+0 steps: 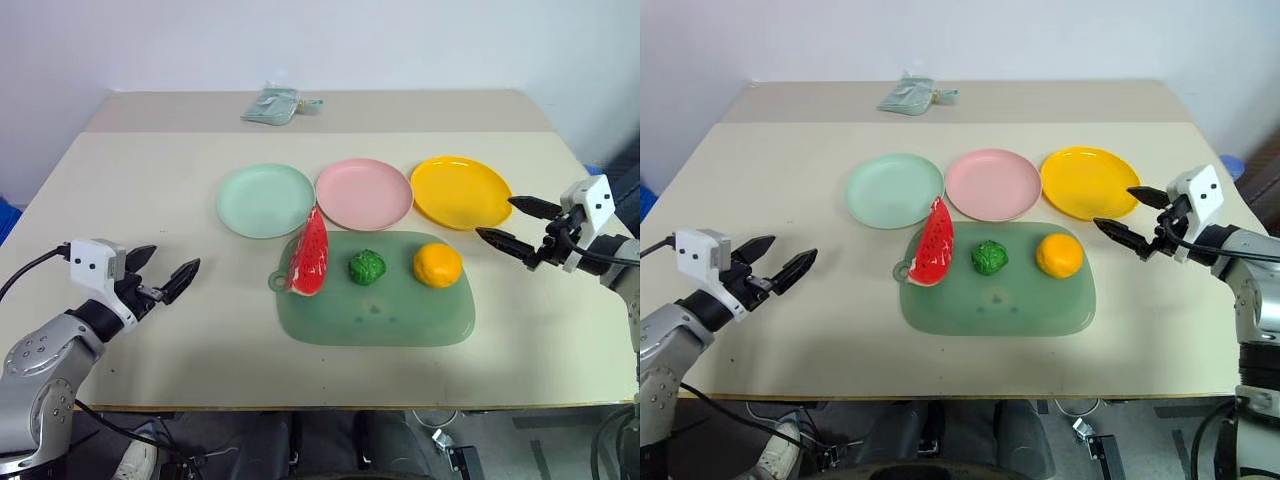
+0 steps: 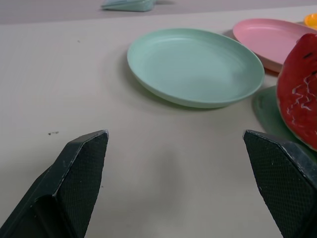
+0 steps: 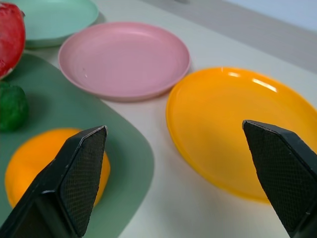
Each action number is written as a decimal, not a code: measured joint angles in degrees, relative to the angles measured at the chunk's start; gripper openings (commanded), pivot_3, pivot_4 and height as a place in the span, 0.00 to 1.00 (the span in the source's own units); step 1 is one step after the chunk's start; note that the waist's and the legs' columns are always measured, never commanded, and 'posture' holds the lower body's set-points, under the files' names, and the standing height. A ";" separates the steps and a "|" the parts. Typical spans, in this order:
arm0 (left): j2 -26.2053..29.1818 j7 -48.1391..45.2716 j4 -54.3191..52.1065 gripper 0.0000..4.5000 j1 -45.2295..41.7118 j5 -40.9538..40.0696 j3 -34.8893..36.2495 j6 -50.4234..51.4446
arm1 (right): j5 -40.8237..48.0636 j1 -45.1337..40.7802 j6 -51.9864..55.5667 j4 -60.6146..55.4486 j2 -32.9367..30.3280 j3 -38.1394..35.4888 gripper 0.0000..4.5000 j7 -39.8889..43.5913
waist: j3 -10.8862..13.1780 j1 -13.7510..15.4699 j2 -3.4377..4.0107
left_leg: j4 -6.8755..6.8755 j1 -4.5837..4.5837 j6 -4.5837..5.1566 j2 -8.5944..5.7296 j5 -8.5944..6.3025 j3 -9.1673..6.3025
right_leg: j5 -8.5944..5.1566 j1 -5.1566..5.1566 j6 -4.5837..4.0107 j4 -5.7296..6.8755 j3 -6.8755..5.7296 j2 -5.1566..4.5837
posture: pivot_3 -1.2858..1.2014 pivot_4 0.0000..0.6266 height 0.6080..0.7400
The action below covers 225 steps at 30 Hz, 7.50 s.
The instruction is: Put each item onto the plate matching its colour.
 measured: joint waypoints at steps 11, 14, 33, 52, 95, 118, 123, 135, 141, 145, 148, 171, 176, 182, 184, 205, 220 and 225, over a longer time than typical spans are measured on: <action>-0.04 0.26 -0.19 0.99 -0.16 -0.15 -1.29 0.02 | -0.02 0.47 0.53 -0.75 0.28 0.28 1.00 0.00 | 0.00 -0.19 0.00 | -0.01 0.00 0.00 0.00 0.00 0.00 | 0.00 -0.02 0.00 0.01 0.00 0.00 | 0.52 0.24 1.00; -0.01 0.26 -0.21 0.99 -0.77 -0.16 -1.73 0.11 | 0.03 1.07 1.29 -1.94 0.27 0.28 1.00 -0.18 | 0.00 -0.14 0.00 | -0.01 0.00 0.00 0.00 0.00 0.00 | 0.00 -0.02 0.00 0.01 0.00 0.00 | 0.52 0.24 1.00; -0.78 2.78 -1.15 0.99 -10.03 -2.57 -8.68 3.26 | 1.21 3.50 4.68 -11.65 1.80 0.31 1.00 -3.52 | 0.00 0.07 0.00 | 0.01 0.00 0.00 -0.01 0.00 0.00 | 0.00 0.00 0.01 0.01 -0.01 0.01 | 0.52 0.24 1.00; -7.74 13.59 1.08 0.99 -36.48 -3.68 -29.22 32.91 | 9.65 11.21 12.76 -39.40 3.01 8.42 1.00 -3.76 | 0.02 0.19 -0.05 | 0.09 -0.02 0.00 -0.01 0.03 -0.03 | 0.01 -0.01 0.03 0.06 0.01 0.17 | 0.52 0.24 1.00; -30.53 8.35 88.85 0.86 -81.84 20.53 -29.71 -5.59 | 6.03 20.25 4.54 -27.03 1.23 -5.54 1.00 -5.89 | 0.12 1.19 -0.23 | 0.13 -0.08 0.06 -0.11 0.10 0.10 | 0.01 -0.10 0.09 0.12 -0.05 0.34 | 0.52 0.24 1.00; -8.88 -28.96 26.59 1.00 -47.63 15.43 -47.41 -0.84 | 8.41 24.62 11.53 -30.95 -0.59 -9.93 1.00 -6.30 | -0.01 2.57 0.00 | 0.53 -0.09 0.19 -0.07 0.02 -0.10 | 0.03 0.14 0.06 0.15 0.07 0.26 | 0.52 0.24 1.00; -11.99 -28.05 31.41 1.00 -47.87 21.08 -52.07 -3.67 | 8.44 25.60 11.52 -31.65 -0.32 -10.23 1.00 -6.74 | -0.01 2.52 0.00 | 0.54 -0.09 0.22 -0.05 0.01 -0.09 | 0.02 0.12 0.07 0.17 0.07 0.32 | 0.52 0.24 1.00; -16.50 -24.37 34.60 0.26 -48.56 23.69 -52.45 -3.88 | 6.71 28.11 5.59 -27.96 1.80 -9.72 1.00 -3.74 | -0.01 2.55 0.00 | 0.67 -0.11 0.31 -0.04 -0.05 -0.08 | 0.03 0.14 0.09 0.19 0.05 0.33 | 0.52 0.24 1.00; -14.87 -20.38 30.08 0.26 -45.24 21.21 -43.99 -3.83 | 5.38 29.42 0.41 -25.26 3.16 -9.02 1.00 -1.52 | -0.01 2.47 0.00 | 0.67 -0.11 0.29 -0.01 -0.04 -0.09 | 0.03 0.13 0.09 0.22 0.07 0.30 | 0.52 0.24 1.00; -13.11 -16.04 24.59 0.31 -43.33 17.99 -35.31 0.38 | 4.42 29.06 -2.13 -24.85 3.63 -7.94 1.00 -1.22 | -0.02 2.48 0.01 | 0.67 -0.10 0.28 -0.01 -0.04 -0.09 | 0.03 0.14 0.09 0.22 0.07 0.28 | 0.52 0.24 1.00; -13.19 -16.34 22.43 0.55 -41.26 14.25 -33.11 3.28 | 3.91 28.51 -3.02 -23.75 4.12 -6.60 1.00 -1.18 | -0.02 2.83 0.01 | 0.74 -0.11 0.28 -0.03 -0.04 -0.13 | 0.03 0.20 0.09 0.22 0.03 0.25 | 0.52 0.24 1.00; -20.90 -26.49 37.98 0.99 -48.45 25.54 -55.33 -10.72 | 4.63 27.62 2.64 -31.18 4.08 -5.37 1.00 -7.65 | -0.01 2.53 0.01 | 0.77 -0.09 0.38 -0.04 -0.09 -0.10 | 0.03 0.25 0.09 0.17 0.02 0.31 | 0.52 0.24 1.00; -21.52 -26.38 39.18 0.68 -48.51 26.33 -55.51 -10.24 | 5.30 27.33 4.67 -32.84 4.07 -5.38 1.00 -9.06 | -0.01 2.61 0.01 | 0.78 -0.10 0.40 -0.04 -0.11 -0.11 | 0.03 0.25 0.09 0.17 0.02 0.28 | 0.52 0.24 1.00; -20.71 -24.91 38.47 0.51 -48.44 26.78 -54.41 -9.51 | 6.27 24.80 7.46 -33.77 3.46 -5.31 1.00 -10.16 | -0.01 2.54 0.00 | 0.79 -0.10 0.40 -0.04 -0.11 -0.11 | 0.03 0.24 0.09 0.17 0.02 0.27 | 0.52 0.24 1.00; -19.43 -23.55 36.55 0.51 -47.94 26.24 -51.56 -8.30 | 6.33 24.35 7.93 -34.30 3.10 -5.27 1.00 -10.32 | -0.01 2.46 0.01 | 0.78 -0.10 0.40 -0.02 -0.10 -0.12 | 0.03 0.22 0.09 0.18 0.03 0.27 | 0.52 0.24 1.00; -19.68 10.18 62.32 0.99 -60.92 28.03 -26.26 0.11 | 7.09 16.27 13.14 -30.79 2.69 -0.24 1.00 -9.88 | 0.05 2.41 -0.11 | 0.82 -0.19 0.44 -0.22 -0.13 -0.09 | 0.15 0.13 0.30 0.16 -0.04 0.28 | 0.52 0.24 1.00; -7.50 -5.12 38.55 0.99 -45.76 24.51 -26.25 -5.10 | 1.66 18.29 14.28 -31.47 3.30 3.23 1.00 -15.91 | 0.04 1.96 -0.09 | 0.78 -0.20 0.35 -0.15 -0.10 -0.07 | 0.15 0.06 0.29 0.16 0.09 0.11 | 0.52 0.24 1.00; -2.33 -18.63 18.62 0.99 -34.26 15.19 -27.37 -4.12 | -1.01 17.28 13.72 -28.31 4.01 5.53 1.00 -16.96 | 0.03 2.16 -0.06 | 0.78 -0.19 0.36 -0.16 -0.11 -0.08 | 0.14 0.11 0.28 0.14 0.08 0.01 | 0.52 0.24 1.00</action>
